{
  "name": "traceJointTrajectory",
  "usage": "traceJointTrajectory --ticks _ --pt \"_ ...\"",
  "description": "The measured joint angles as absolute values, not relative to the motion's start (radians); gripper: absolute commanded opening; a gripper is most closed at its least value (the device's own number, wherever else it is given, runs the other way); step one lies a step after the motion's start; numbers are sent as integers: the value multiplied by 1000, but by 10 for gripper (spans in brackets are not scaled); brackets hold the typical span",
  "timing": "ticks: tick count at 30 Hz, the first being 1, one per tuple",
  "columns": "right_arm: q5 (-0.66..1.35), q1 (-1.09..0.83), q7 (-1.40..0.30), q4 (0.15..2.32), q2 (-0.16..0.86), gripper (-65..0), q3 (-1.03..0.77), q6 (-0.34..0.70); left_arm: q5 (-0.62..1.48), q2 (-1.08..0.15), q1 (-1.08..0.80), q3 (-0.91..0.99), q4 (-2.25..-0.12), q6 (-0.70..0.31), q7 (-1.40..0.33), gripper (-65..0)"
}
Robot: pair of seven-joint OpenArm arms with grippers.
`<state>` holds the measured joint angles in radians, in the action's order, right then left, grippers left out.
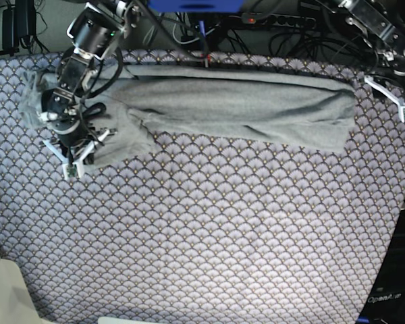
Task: Fold the T-shirt properly
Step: 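Lower the right gripper and grasp the loose sleeve flap of the strip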
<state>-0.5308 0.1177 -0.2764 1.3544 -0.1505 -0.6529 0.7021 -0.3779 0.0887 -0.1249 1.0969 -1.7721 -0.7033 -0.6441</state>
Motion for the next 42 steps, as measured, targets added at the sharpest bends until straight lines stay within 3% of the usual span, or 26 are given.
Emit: traceJointTrajectory --ticks 10,16,18,22,27,42 --pt "-540 8 -303 1621 -158 -650 -557 698 -378 89 -107 1092 -1768 -703 -645 -313" --pt "-520 -37 -330 1642 -166 -650 -513 702 -378 89 -109 1097 -1768 -704 -646 -313" --pt "-520 -27 -329 1643 -160 -621 -515 702 -381 88 -111 1096 -1769 -703 -647 -313" --pt "-519 -10 -316 1643 -161 -495 -516 702 -378 89 -111 1096 -1770 -704 -647 -313" --pt "-520 16 -427 1634 -161 -410 -517 702 -378 89 -113 1098 -1770 -704 -647 -313" --pt "-472 138 -455 1410 -109 -369 -600 702 -378 88 -128 1099 -1773 -703 -647 -313"
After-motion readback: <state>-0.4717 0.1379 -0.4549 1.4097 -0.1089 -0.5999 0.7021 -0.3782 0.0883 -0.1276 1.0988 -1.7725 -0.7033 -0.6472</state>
